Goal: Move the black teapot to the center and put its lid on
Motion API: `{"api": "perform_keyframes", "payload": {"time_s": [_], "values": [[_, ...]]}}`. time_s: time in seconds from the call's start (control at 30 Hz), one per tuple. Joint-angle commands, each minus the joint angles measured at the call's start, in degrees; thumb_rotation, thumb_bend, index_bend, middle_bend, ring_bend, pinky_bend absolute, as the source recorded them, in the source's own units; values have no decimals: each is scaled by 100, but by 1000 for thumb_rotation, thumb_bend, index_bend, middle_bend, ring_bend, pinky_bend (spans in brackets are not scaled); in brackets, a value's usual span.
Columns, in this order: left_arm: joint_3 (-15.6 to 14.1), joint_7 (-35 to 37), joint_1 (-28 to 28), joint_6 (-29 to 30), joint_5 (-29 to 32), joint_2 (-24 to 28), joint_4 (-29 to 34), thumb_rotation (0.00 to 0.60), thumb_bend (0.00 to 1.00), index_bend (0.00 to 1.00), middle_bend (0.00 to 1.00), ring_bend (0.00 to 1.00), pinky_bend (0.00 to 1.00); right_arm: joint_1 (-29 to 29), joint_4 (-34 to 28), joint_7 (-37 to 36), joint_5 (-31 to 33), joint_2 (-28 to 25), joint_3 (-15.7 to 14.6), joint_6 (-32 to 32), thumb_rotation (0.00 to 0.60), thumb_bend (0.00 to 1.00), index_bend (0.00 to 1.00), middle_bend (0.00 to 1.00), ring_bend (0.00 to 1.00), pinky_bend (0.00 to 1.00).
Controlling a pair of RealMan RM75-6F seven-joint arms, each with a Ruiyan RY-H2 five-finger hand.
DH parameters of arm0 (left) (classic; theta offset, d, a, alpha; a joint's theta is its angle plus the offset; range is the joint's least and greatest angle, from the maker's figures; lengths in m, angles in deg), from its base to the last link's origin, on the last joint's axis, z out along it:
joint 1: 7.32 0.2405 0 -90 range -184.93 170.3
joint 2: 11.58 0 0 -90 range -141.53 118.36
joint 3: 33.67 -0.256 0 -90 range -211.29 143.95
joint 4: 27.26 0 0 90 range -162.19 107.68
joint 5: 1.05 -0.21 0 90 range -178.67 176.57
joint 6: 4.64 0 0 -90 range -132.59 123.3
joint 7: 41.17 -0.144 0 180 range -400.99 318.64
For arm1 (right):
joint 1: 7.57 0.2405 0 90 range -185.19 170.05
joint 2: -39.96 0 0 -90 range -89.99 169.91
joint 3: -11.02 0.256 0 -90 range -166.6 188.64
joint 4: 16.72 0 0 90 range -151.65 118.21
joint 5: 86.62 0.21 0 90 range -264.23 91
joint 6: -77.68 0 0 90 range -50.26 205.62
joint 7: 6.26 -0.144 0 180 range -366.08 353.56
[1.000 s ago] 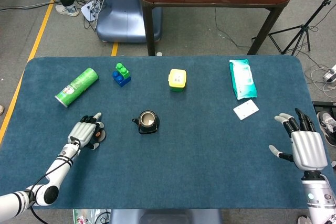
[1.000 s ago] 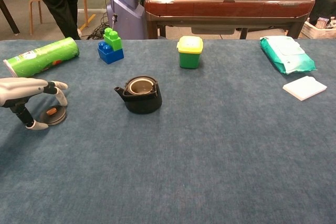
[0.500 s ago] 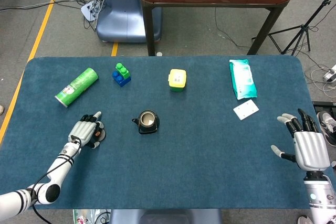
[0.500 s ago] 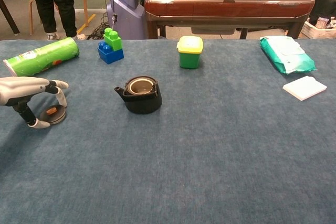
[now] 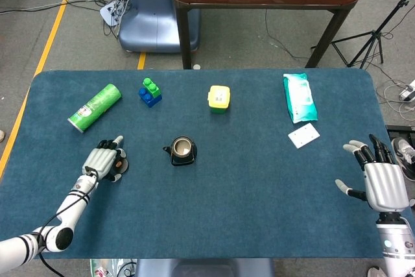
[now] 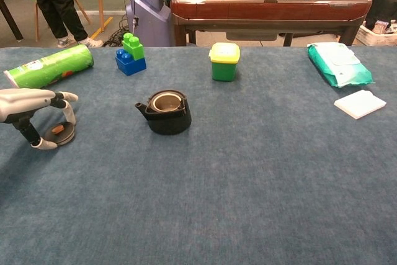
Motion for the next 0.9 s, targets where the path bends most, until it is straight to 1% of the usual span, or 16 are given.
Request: {"api": "perform_keyframes", "payload": {"time_s": [0.03, 0.23, 0.43, 0.57, 0.7, 0.9], "values": [[5, 55, 13, 20, -64, 39, 24, 600, 246, 399, 0, 0, 0, -2, -6, 10, -15, 2, 7, 1, 600, 104, 272, 241, 40, 103], [28, 151, 38, 85, -207, 261, 240, 600, 246, 404, 0, 0, 0, -4, -35, 40, -60, 11, 20, 13, 600, 105, 272, 241, 40, 103], [110, 196, 44, 282, -441, 631, 736, 600, 246, 407, 0, 0, 0, 8, -44, 54, -81, 14, 38, 50, 600, 105, 272, 241, 40, 103], [247, 287, -20, 326, -573, 950, 1239, 600, 246, 408, 0, 0, 0, 12, -45, 60, -85, 11, 46, 75, 600, 105, 272, 241, 40, 103], [395, 421, -129, 255, -606, 1142, 1618, 600, 246, 416, 0, 0, 0, 13, -46, 69, -92, 10, 35, 112, 600, 104, 272, 241, 40, 103], [575, 383, -404, 107, -515, 1181, 1877, 600, 246, 418, 1, 0, 0, 0, -49, 92, -103, 13, 25, 124, 600, 105, 272, 241, 40, 103]]}}
